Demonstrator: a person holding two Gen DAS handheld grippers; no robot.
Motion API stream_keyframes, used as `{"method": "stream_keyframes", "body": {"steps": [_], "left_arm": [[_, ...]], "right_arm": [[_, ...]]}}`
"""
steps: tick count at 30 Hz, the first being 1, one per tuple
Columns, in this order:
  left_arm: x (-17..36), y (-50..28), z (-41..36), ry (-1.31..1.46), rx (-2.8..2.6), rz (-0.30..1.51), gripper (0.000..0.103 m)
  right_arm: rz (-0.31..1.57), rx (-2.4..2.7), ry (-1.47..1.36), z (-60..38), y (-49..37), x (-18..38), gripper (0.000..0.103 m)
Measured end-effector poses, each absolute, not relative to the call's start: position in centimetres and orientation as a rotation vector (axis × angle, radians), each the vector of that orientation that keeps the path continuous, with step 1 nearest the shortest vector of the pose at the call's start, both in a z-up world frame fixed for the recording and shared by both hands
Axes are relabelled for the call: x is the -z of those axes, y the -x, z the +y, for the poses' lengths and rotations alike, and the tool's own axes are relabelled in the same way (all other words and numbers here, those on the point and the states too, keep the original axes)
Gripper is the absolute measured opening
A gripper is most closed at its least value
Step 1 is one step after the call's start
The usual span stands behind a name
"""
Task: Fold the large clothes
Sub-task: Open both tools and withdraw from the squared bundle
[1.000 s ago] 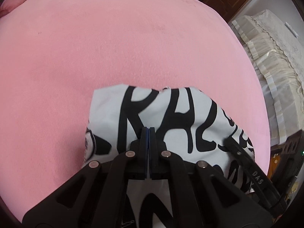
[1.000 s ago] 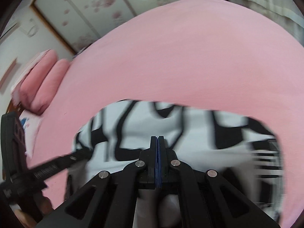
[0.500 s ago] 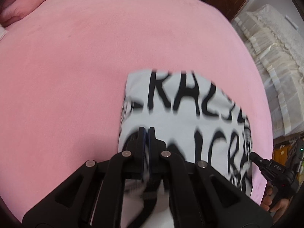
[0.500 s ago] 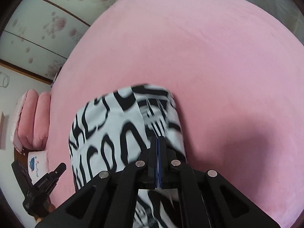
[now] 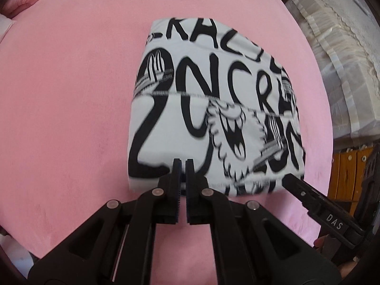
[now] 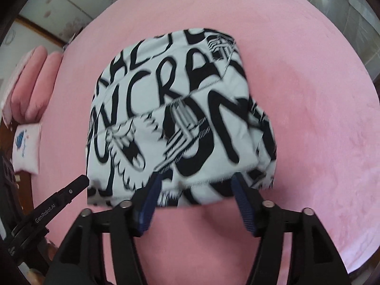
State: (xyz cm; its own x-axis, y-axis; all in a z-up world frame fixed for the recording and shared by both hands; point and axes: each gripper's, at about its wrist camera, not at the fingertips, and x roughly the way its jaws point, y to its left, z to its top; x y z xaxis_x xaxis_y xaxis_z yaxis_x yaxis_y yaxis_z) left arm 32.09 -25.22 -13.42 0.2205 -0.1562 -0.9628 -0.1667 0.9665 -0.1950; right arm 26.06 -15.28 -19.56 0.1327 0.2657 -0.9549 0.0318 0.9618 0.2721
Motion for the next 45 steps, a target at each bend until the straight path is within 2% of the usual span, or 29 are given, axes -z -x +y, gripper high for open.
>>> {"method": "stream_keyframes", "body": {"steps": [4, 6, 7, 8, 10, 21, 31, 33, 35, 45], "left_arm": [[12.6, -30.8, -26.0, 0.251, 0.001, 1.389, 0.0], [12.4, -30.3, -26.5, 0.216, -0.001, 1.416, 0.007], [12.4, -30.5, -26.7, 0.204, -0.004, 1.426, 0.023], [12.1, -30.1, -26.7, 0.192, -0.012, 1.432, 0.048], [11.3, -29.5, -26.6, 0.184, -0.029, 1.414, 0.071], [8.4, -28.5, -26.4, 0.125, -0.012, 1.39, 0.072], [7.4, -28.7, -26.0, 0.126, -0.024, 1.388, 0.073], [7.3, -28.8, -25.9, 0.127, -0.035, 1.389, 0.076], [7.2, -28.9, -25.9, 0.126, -0.039, 1.388, 0.083], [7.2, -29.3, -26.3, 0.124, -0.048, 1.401, 0.084]], "right_arm": [[1.5, -0.167, -0.251, -15.3, -24.0, 18.8, 0.085], [1.503, -0.187, -0.233, -14.9, -23.2, 18.2, 0.1], [1.503, -0.193, -0.227, -14.8, -22.9, 17.8, 0.101], [1.502, -0.196, -0.222, -14.8, -22.6, 17.5, 0.102], [1.496, -0.196, -0.196, -14.6, -22.1, 17.0, 0.102], [1.414, -0.17, -0.029, -14.7, -20.5, 13.3, 0.103], [1.36, -0.189, 0.005, -14.2, -21.5, 11.1, 0.103], [1.36, -0.198, 0.024, -14.0, -21.6, 10.8, 0.103], [1.364, -0.209, 0.033, -13.9, -21.8, 10.7, 0.103], [1.37, -0.241, 0.054, -13.4, -22.4, 11.1, 0.103]]}}
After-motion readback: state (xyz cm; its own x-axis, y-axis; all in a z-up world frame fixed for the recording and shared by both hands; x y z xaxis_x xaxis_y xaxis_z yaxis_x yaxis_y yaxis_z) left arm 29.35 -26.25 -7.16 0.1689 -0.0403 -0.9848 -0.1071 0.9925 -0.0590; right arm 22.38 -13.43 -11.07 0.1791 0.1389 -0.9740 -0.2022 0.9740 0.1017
